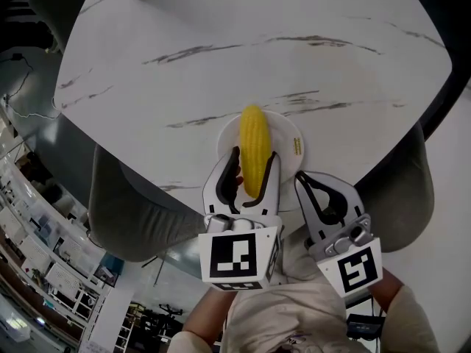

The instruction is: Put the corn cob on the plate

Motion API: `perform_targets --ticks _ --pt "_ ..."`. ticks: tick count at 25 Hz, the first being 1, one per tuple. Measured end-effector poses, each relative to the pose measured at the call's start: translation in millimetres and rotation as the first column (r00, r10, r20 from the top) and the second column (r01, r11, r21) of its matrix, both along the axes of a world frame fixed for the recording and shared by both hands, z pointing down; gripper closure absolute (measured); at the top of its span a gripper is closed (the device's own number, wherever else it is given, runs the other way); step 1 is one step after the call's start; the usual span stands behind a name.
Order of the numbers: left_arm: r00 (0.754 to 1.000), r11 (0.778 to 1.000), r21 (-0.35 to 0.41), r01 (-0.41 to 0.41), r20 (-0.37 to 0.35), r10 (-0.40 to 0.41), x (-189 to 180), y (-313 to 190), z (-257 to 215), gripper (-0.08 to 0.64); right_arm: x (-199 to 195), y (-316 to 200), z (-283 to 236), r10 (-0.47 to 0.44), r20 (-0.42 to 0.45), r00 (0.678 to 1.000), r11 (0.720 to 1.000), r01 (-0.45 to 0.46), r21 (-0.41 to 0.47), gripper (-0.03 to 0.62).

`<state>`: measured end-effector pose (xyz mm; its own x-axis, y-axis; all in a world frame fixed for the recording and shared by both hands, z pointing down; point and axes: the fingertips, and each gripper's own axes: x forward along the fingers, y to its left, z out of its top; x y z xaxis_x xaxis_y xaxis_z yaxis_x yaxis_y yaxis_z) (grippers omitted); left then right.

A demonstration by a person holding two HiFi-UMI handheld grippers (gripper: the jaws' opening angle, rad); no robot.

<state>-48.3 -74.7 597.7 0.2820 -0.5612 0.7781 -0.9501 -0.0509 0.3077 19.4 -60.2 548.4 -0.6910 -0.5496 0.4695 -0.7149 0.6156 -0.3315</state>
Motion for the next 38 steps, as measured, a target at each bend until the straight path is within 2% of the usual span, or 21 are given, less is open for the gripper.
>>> perform_targets --ticks 12,13,16,21,33,38 --pt "0.999 0.997 0.071 0.004 -0.045 -0.001 5.4 13.5 -49.5 0.324 -0.8 3.5 -39.5 0.011 0.008 1.0 0.998 -0.012 0.067 0.588" --pt "0.999 0.997 0.077 0.011 -0.04 -0.008 3.6 15.3 -54.3 0.338 -0.7 4.4 -44.6 0.015 0.009 1.0 0.997 -0.016 0.074 0.589" --pt "1.0 0.996 0.09 0.028 -0.013 -0.027 -2.9 22.0 -67.8 0.453 0.4 9.1 -60.5 0.02 0.007 1.0 0.995 -0.02 0.093 0.588" --pt "1.0 0.994 0.107 0.018 0.005 -0.019 -5.6 36.1 -94.7 0.55 2.1 17.7 -87.6 0.03 0.009 1.0 0.992 -0.03 0.119 0.588" --pt "0.999 0.989 0.149 0.012 -0.052 -0.004 -6.6 88.9 -162.1 0.554 -17.2 53.0 -159.0 -0.001 0.032 0.999 0.98 -0.005 0.201 0.588" --pt "0.996 0.985 0.174 0.003 -0.083 0.011 -4.6 115.1 -188.5 0.554 -18.1 71.1 -187.8 0.006 -0.003 1.0 0.966 -0.005 0.259 0.588"
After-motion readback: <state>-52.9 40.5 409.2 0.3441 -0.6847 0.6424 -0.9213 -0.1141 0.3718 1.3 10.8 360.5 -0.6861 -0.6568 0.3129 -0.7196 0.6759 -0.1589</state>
